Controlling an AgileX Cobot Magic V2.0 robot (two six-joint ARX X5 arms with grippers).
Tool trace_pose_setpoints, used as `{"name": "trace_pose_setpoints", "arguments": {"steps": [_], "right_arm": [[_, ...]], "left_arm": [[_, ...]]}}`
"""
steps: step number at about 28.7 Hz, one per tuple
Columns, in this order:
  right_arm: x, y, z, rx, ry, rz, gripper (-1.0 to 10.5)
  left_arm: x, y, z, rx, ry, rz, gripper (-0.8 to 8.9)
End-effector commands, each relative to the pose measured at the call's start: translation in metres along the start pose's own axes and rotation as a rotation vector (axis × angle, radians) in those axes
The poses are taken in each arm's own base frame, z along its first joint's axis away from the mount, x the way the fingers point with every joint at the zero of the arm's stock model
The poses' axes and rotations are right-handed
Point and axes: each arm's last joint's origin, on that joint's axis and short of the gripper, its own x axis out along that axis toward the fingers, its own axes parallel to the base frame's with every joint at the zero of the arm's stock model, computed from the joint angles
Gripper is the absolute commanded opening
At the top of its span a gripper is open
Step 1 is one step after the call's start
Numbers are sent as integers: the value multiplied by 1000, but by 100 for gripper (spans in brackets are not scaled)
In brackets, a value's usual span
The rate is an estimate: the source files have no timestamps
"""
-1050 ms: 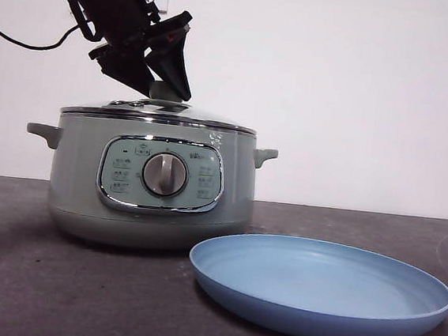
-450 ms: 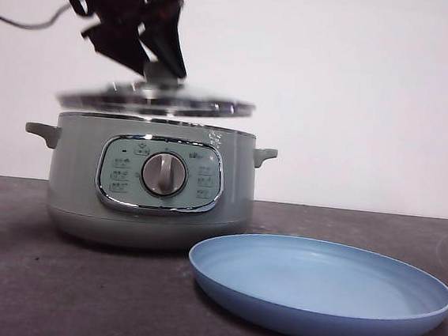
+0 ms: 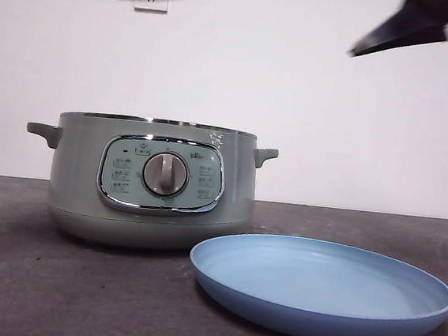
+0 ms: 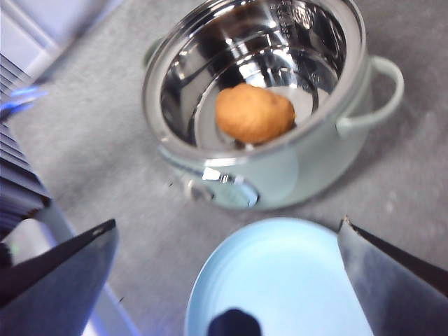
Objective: Take the potato out from the steamer,put the potato on the plate,close the lid
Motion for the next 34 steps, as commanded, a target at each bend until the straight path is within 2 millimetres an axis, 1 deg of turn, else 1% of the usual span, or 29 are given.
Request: {"name": "trace_pose_setpoints", "arguments": {"steps": [1, 6, 8, 11, 13, 15, 18, 20, 22, 28, 34], "right_arm": [[23, -3, 20, -48, 22, 2, 680], [71, -2, 57, -125, 68, -6, 680], [91, -1, 67, -166, 87, -12, 680], [123, 3, 77, -234, 114, -30, 680], [142, 6, 80, -276, 134, -51, 680], [163, 9, 79, -328, 158, -72, 680], [189, 13, 75, -400, 176, -112, 680], [201, 15, 71, -439, 187, -119, 680], [217, 19, 64, -479, 205, -137, 680], [241, 13, 50, -467, 257, -132, 679], [255, 7, 42, -459, 285, -126, 658]], "left_arm": [[-30, -3, -3, -7, -41, 31, -9], [-73, -11, -20, -15, -20, 105, -9], [-85, -14, -27, -17, -12, 109, -9], [-102, -18, -36, -33, -12, 109, -9], [-109, -20, -40, -41, -17, 110, -9], [-117, -22, -44, -52, -24, 111, -9], [-124, -24, -48, -61, -29, 111, -9], [-124, -24, -49, -63, -16, 110, -9], [-123, -25, -51, -66, 12, 106, -9], [-124, -25, -53, -67, 22, 103, -9], [-124, -25, -53, -67, 24, 102, -9]]}}
